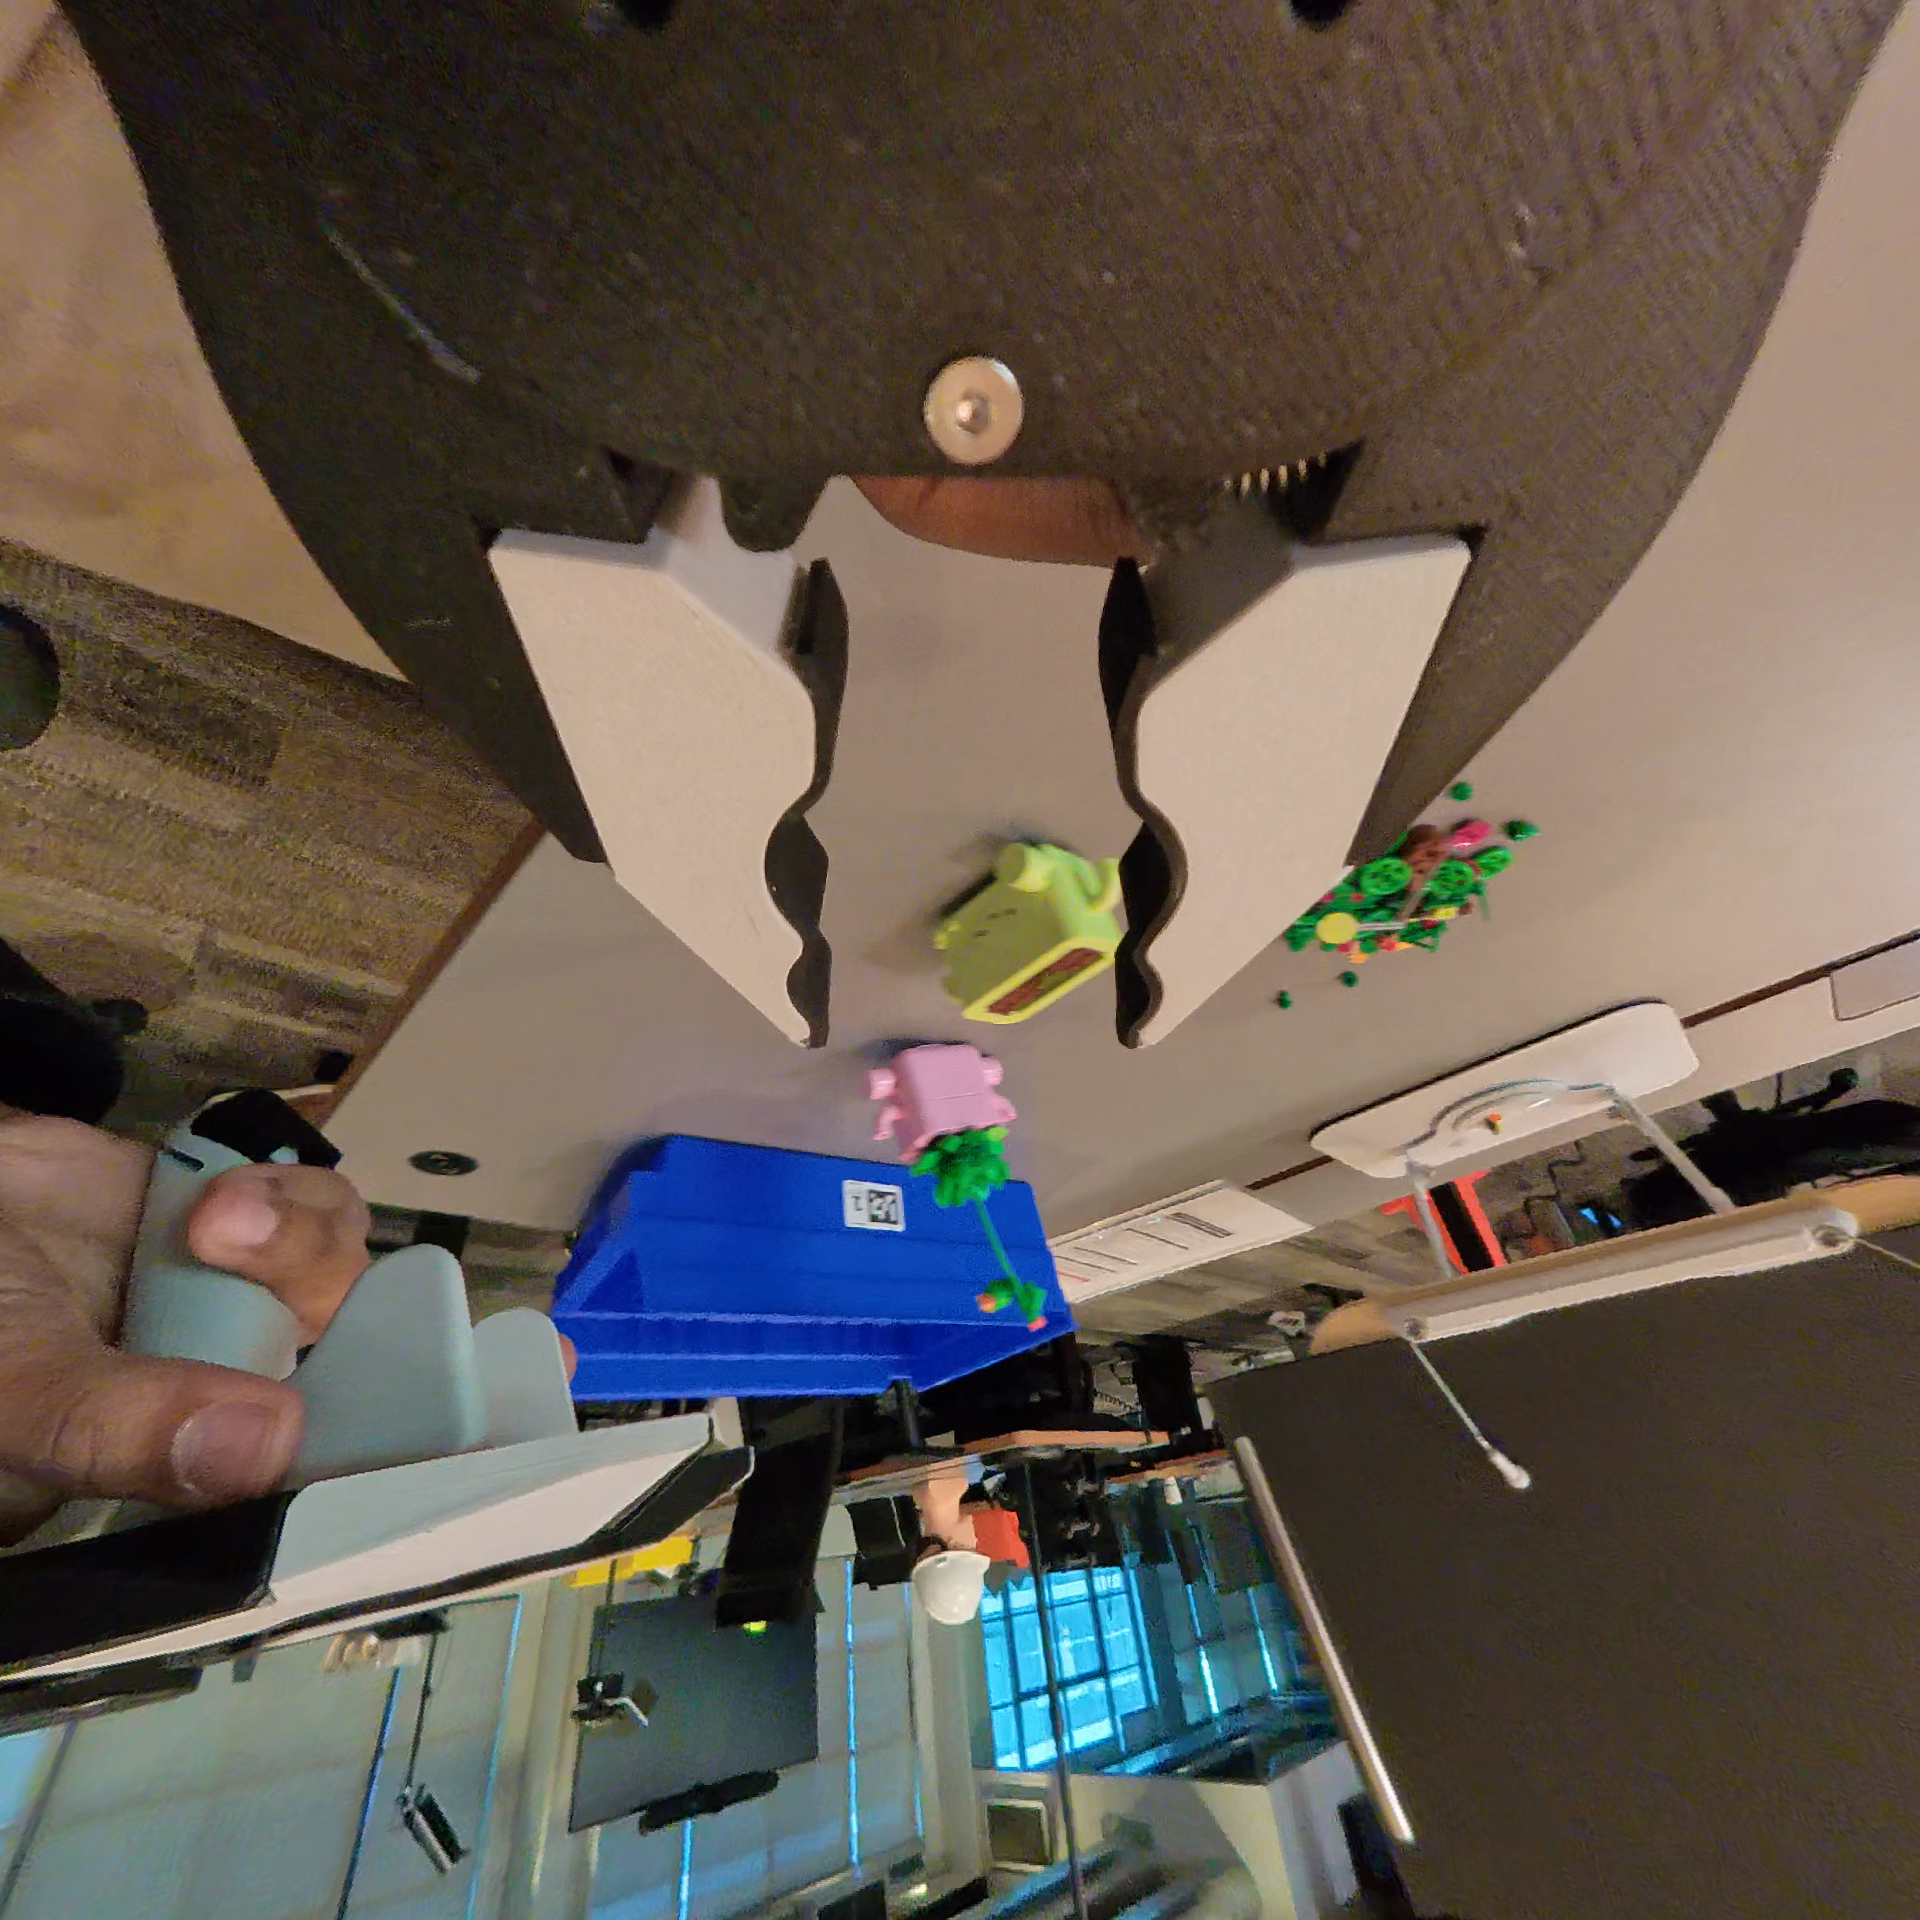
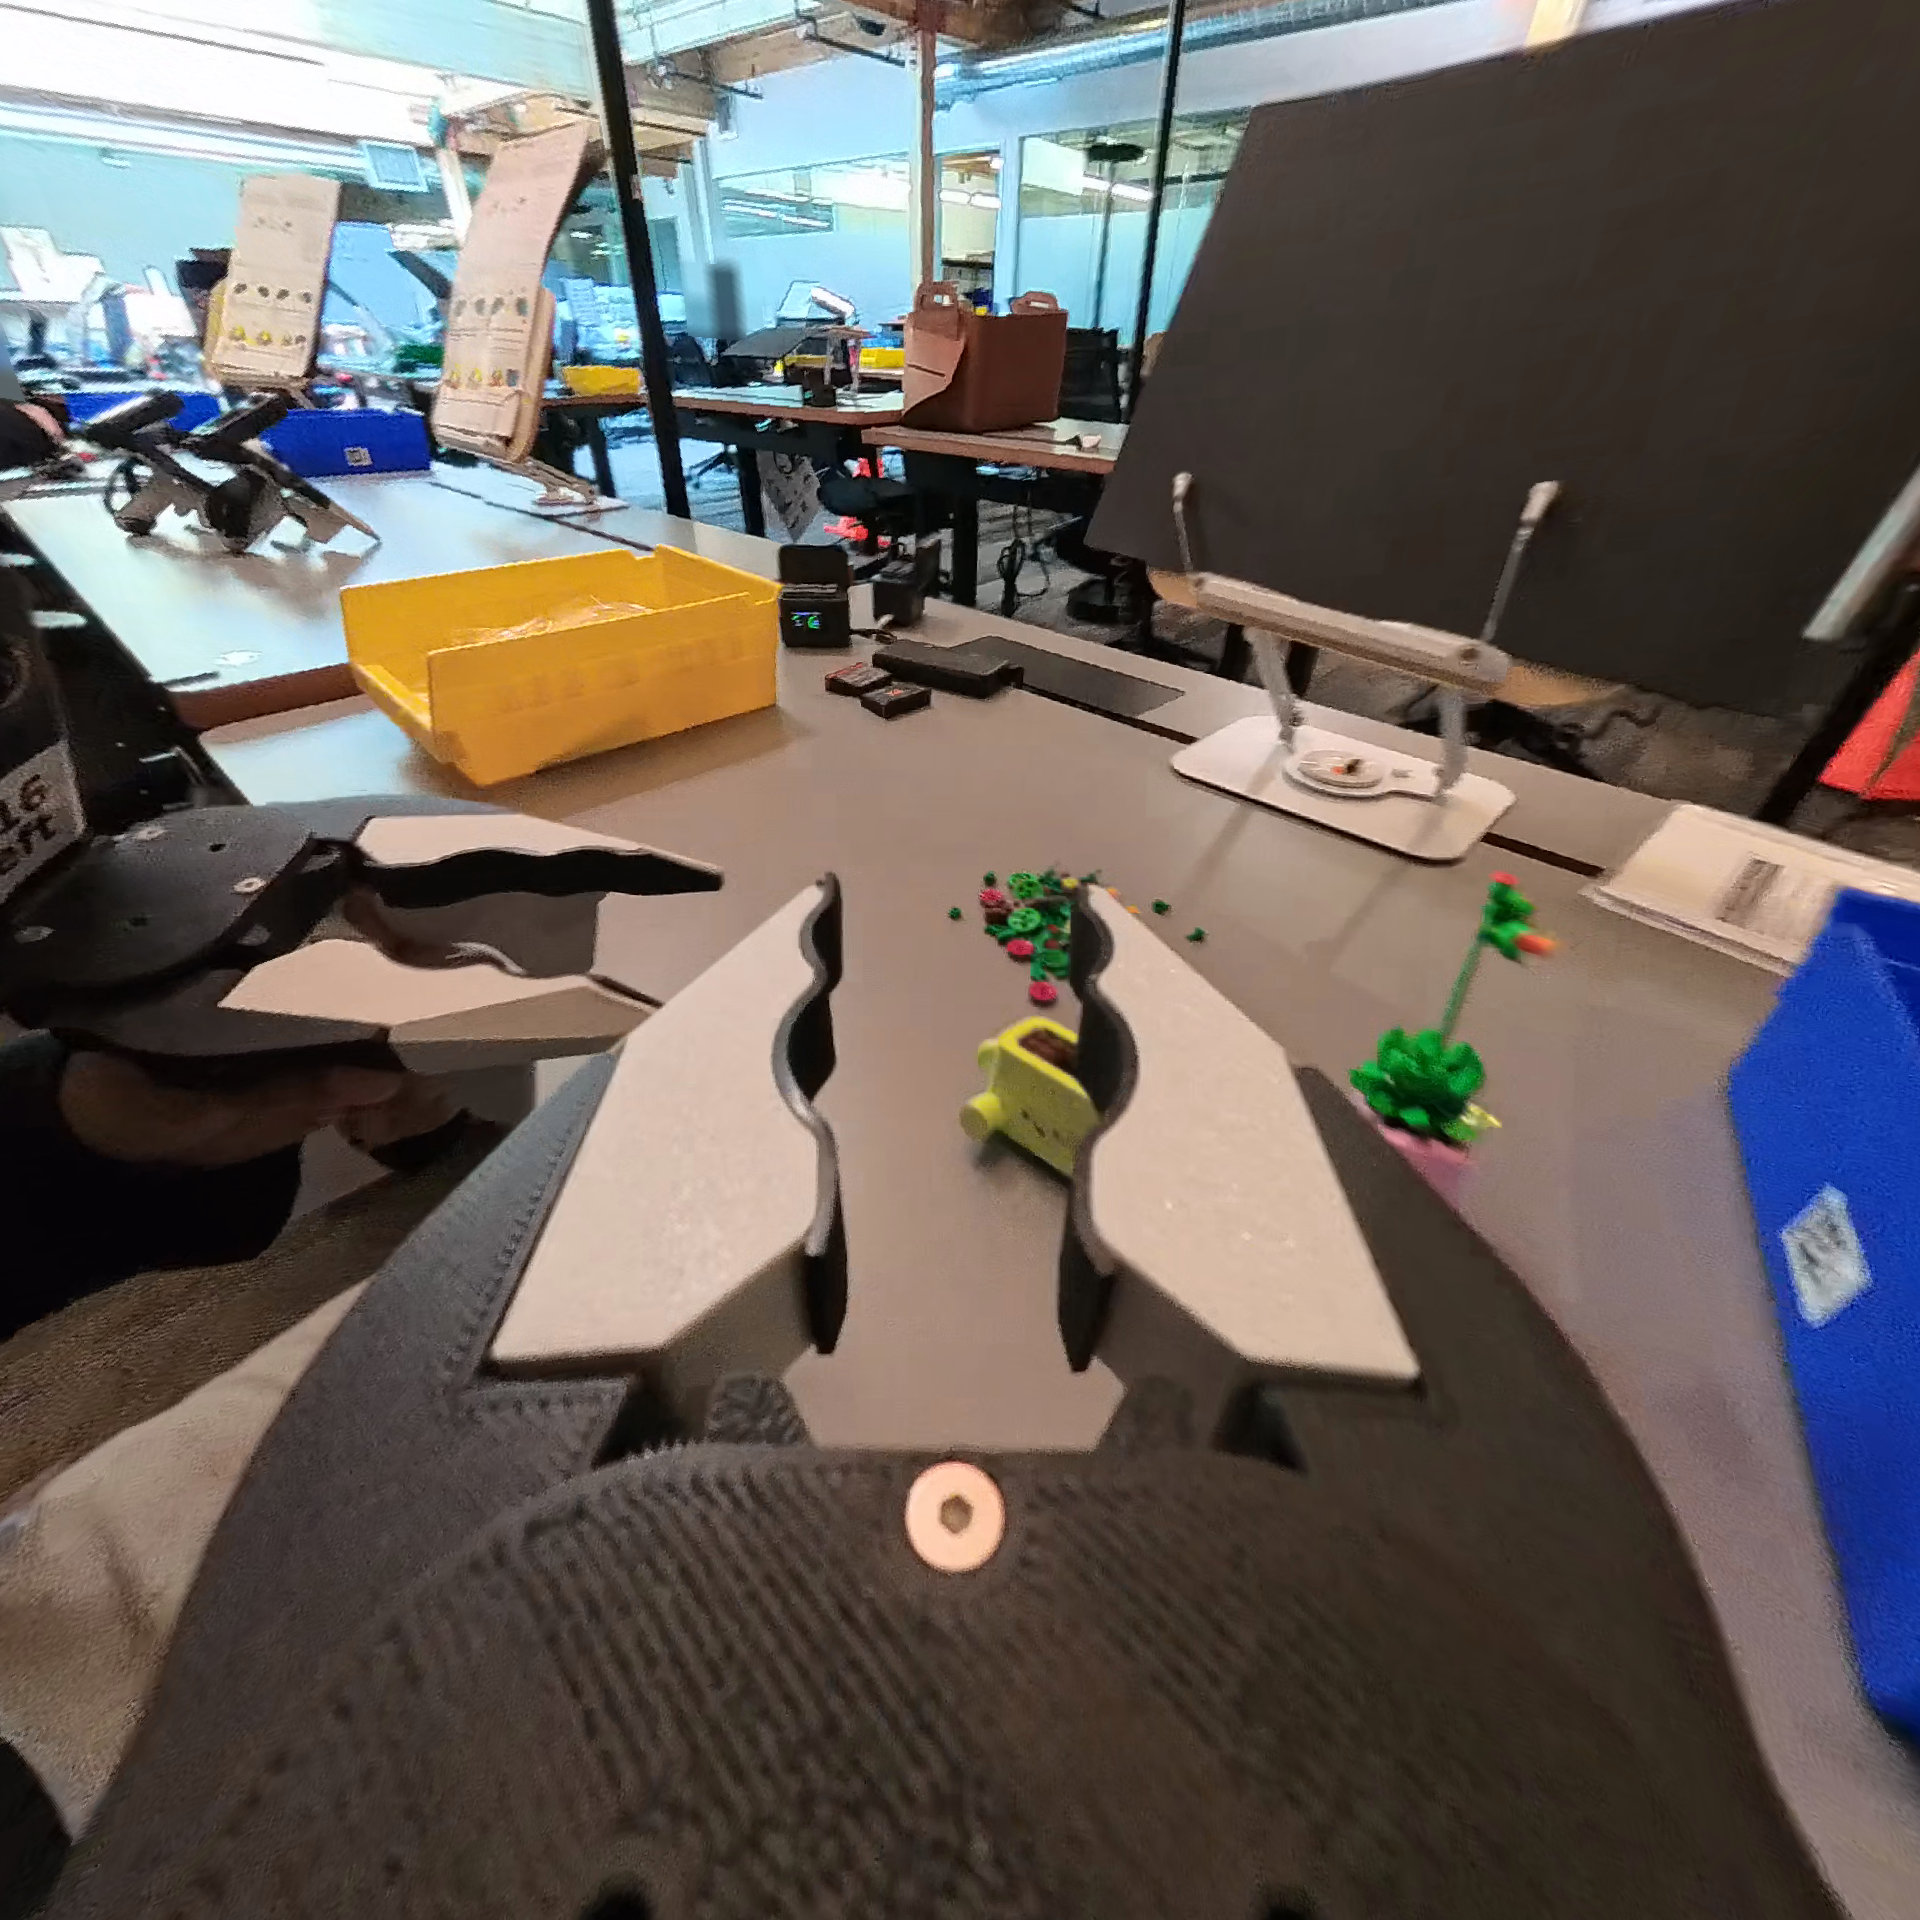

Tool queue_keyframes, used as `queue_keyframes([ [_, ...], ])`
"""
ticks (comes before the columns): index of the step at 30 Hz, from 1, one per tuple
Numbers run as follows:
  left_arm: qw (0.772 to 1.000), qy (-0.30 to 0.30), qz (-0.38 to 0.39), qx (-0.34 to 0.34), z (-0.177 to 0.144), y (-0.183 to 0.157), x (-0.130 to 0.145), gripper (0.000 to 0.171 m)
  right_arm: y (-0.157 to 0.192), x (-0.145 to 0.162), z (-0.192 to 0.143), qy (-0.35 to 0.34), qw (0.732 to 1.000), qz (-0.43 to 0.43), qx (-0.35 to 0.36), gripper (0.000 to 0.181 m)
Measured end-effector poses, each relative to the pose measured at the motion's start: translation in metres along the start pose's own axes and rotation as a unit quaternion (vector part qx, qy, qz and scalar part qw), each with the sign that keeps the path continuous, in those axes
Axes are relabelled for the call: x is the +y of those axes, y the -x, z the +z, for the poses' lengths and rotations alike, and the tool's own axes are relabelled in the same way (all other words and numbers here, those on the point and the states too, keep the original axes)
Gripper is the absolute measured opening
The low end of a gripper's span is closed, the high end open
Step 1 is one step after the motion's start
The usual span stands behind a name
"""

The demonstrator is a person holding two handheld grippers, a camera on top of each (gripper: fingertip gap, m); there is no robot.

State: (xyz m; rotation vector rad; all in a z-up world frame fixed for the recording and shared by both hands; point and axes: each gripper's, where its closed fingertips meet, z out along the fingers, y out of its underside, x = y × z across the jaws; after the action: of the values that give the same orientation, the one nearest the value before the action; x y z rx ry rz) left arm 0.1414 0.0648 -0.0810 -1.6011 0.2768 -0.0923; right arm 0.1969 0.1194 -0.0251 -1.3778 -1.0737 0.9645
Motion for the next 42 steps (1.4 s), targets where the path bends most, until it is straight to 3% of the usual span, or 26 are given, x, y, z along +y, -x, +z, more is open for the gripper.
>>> queue_keyframes([
  [8,0.996,0.044,-0.029,0.074,0.032,-0.104,0.0,0.051,-0.034,0.006,-0.092,-0.04,0.997,0.037,0.051,0.042],
  [13,0.987,0.036,-0.053,0.149,0.05,-0.167,-0.017,0.05,-0.061,0.013,-0.164,-0.043,0.989,0.024,0.142,0.039],
  [19,0.968,0.034,-0.056,0.242,0.055,-0.286,-0.027,0.048,-0.072,0.032,-0.326,-0.03,0.956,0.013,0.291,0.039],
  [24,0.949,0.019,-0.06,0.308,0.036,-0.401,-0.053,0.049,-0.053,0.06,-0.47,-0.035,0.926,0.036,0.375,0.038],
  [29,0.942,0.012,-0.073,0.328,0.013,-0.488,-0.069,0.049,-0.048,0.084,-0.569,-0.055,0.901,0.039,0.429,0.034],
  [33,0.933,0.048,-0.049,0.353,-0.002,-0.53,-0.059,0.053,-0.046,0.101,-0.614,-0.081,0.893,0.067,0.438,0.036],
  [36,0.934,0.063,-0.028,0.351,0.008,-0.543,-0.041,0.053,-0.043,0.144,-0.629,-0.096,0.885,0.107,0.443,0.033],
  [38,0.931,0.102,-0.084,0.339,0.031,-0.545,-0.019,0.056,-0.044,0.183,-0.625,-0.081,0.887,0.128,0.436,0.036],
  [42,0.899,0.18,-0.213,0.339,0.094,-0.545,0.045,0.06,-0.057,0.249,-0.631,0.036,0.884,0.132,0.448,0.034],
])
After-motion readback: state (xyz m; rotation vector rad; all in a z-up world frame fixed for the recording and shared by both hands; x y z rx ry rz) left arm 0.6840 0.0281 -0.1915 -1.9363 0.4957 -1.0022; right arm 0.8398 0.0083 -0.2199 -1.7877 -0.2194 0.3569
